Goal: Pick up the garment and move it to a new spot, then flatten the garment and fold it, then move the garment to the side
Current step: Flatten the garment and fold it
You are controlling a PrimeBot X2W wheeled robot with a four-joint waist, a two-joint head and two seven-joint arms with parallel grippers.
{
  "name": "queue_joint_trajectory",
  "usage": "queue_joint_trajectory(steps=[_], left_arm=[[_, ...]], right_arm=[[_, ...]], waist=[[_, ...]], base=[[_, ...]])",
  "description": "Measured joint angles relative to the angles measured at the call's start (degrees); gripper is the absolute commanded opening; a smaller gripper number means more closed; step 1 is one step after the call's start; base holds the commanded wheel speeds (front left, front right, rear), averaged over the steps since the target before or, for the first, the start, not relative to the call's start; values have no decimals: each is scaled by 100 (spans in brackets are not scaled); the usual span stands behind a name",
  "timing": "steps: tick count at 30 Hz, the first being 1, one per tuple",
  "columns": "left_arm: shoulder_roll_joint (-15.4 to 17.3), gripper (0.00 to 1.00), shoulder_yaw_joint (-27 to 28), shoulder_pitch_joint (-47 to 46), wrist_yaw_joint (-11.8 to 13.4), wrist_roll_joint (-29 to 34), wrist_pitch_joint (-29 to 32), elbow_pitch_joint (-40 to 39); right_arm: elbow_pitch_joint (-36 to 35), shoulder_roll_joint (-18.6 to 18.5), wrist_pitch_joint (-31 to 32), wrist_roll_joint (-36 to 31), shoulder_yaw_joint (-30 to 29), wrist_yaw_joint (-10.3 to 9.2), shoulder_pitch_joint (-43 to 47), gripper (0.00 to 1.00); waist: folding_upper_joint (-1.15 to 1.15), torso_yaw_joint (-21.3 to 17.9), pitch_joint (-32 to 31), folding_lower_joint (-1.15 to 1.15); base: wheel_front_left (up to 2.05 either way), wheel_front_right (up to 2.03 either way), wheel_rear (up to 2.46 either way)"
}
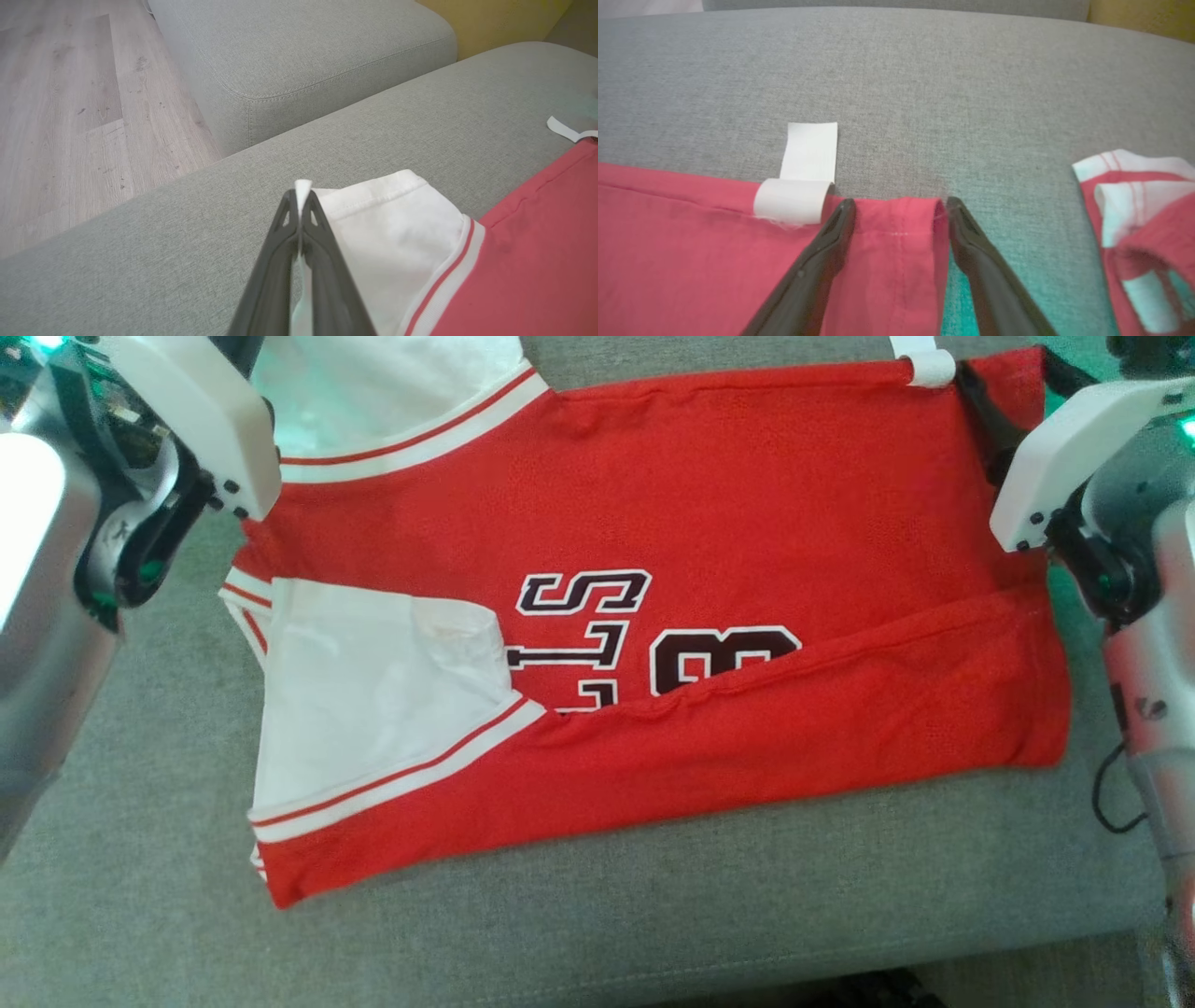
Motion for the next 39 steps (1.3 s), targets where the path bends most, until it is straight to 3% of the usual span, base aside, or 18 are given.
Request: queue_joint_trajectory(steps=[1,2,6,7,15,21,30,39], left_arm=[[-5,0,-1,4,0,-1,-7,0],[-11,0,-1,12,0,-9,-10,0],[-23,0,-14,95,-1,-15,-48,2],[-24,0,-23,103,-2,-15,-53,5],[8,0,0,215,-47,-74,-319,-48],[81,0,30,1100,16,-305,-746,-511],[389,0,25,2788,559,-371,-1433,-1495],[237,0,-181,4098,1011,-452,-2061,-1778]], right_arm=[[43,-23,48,44,46,0,-30,76],[59,-52,69,87,87,0,-60,49],[155,-129,127,194,225,0,-182,15],[176,-152,126,218,248,0,-188,0],[305,-166,-397,238,292,0,-200,0],[250,-188,-916,301,313,0,126,0],[-71,-355,-1407,434,211,0,1248,0],[-578,-307,-1523,404,-129,0,2260,0]], waist=[[0,13,-6,0],[0,23,-10,0],[0,44,-19,0],[0,46,-24,0],[0,58,-206,0],[0,116,-552,0],[0,323,-1254,-1],[1,526,-1752,-2]], base=[[0,0,0],[0,0,0],[0,0,0],[0,0,0],[0,0,0],[0,0,0],[0,0,0],[0,0,0]])
